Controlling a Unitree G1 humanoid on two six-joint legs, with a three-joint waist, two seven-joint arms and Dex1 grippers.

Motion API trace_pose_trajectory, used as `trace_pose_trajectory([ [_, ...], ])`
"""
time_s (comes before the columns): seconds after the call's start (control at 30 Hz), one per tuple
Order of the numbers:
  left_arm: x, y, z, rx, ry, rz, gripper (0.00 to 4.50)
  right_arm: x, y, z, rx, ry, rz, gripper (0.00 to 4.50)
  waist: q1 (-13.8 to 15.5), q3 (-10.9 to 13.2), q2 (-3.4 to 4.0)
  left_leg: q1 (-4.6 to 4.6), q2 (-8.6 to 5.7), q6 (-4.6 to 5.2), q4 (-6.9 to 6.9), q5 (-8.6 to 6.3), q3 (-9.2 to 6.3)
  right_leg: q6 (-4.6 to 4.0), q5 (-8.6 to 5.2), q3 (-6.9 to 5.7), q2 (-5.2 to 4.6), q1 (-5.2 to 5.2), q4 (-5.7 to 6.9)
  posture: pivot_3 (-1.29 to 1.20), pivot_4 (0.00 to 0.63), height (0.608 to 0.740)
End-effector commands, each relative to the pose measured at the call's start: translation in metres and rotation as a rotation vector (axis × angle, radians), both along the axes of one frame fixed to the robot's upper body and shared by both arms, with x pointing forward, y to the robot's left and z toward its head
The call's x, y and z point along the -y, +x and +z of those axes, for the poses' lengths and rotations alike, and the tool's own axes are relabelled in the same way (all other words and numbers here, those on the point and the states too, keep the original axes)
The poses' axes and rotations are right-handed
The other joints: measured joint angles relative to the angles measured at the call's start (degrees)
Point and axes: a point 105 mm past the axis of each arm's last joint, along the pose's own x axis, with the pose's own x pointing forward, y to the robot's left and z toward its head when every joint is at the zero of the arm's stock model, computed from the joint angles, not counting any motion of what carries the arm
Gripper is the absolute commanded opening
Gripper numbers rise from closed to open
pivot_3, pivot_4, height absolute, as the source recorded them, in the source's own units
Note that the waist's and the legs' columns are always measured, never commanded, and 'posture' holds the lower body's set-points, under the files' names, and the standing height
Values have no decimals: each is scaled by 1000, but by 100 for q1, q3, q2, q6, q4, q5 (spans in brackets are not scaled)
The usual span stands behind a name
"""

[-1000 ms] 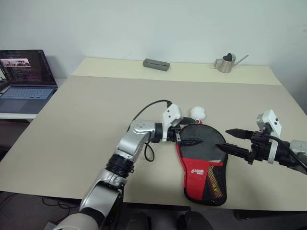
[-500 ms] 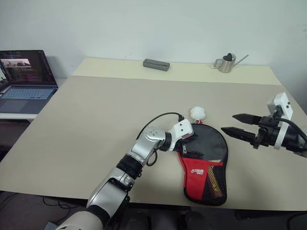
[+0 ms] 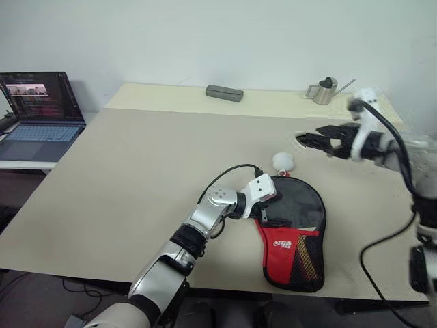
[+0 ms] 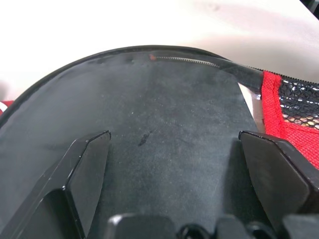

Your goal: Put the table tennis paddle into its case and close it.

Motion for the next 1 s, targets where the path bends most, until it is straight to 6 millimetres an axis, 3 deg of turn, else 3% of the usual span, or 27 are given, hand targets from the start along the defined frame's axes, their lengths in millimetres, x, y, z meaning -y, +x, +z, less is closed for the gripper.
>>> trace_pose_trajectory([
  [0.03, 4, -3, -10, -9, 25, 3, 4482, 2, 20, -8, -44, -79, -78, 4500, 29, 0, 1, -4, 0, 0, -1, 0, -7, 0, 0, -6, -2, 0, -4, 0, 150, 740],
  [0.23, 4, -2, -10, -8, 24, 9, 4482, 9, 49, -40, -100, -161, -157, 4500, 46, -1, 2, -11, -10, 0, 0, 0, 4, 2, 1, -4, -13, -4, -9, 0, 150, 740],
  [0.47, 4, -4, -13, -9, 30, 5, 4482, 4, 67, -56, -111, -180, -185, 4500, 12, -2, 6, -3, -9, 6, 1, 4, 6, 1, 1, -5, -13, -5, 6, 0, 150, 740],
  [0.7, 5, -4, -14, -6, 34, 2, 4482, -14, 73, -66, -140, -165, -160, 4500, 9, -3, 7, -4, -11, 6, 1, 5, 4, 2, 2, -4, -21, -5, 5, 0, 150, 740],
  [1.0, 6, -4, -14, -2, 35, 4, 4482, -7, 77, -93, -163, -256, -208, 4500, 2, -4, 8, -3, -18, 7, 1, 6, 6, 4, 3, -6, -41, -5, 6, 0, 150, 740],
])
